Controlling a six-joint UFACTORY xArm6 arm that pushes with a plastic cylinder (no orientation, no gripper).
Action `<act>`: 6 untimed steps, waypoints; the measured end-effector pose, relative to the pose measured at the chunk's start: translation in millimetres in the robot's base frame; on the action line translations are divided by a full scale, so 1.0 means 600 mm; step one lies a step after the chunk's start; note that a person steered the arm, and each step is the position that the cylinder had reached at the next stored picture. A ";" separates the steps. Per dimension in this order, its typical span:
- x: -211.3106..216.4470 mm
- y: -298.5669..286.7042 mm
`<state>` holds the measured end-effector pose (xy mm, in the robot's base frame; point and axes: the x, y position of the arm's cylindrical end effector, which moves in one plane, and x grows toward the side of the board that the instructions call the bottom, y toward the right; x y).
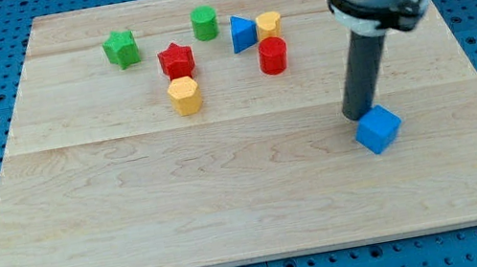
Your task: Push the blue cube slightly towards the left of the board
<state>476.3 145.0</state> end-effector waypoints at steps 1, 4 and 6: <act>0.000 0.071; 0.102 -0.069; 0.171 0.015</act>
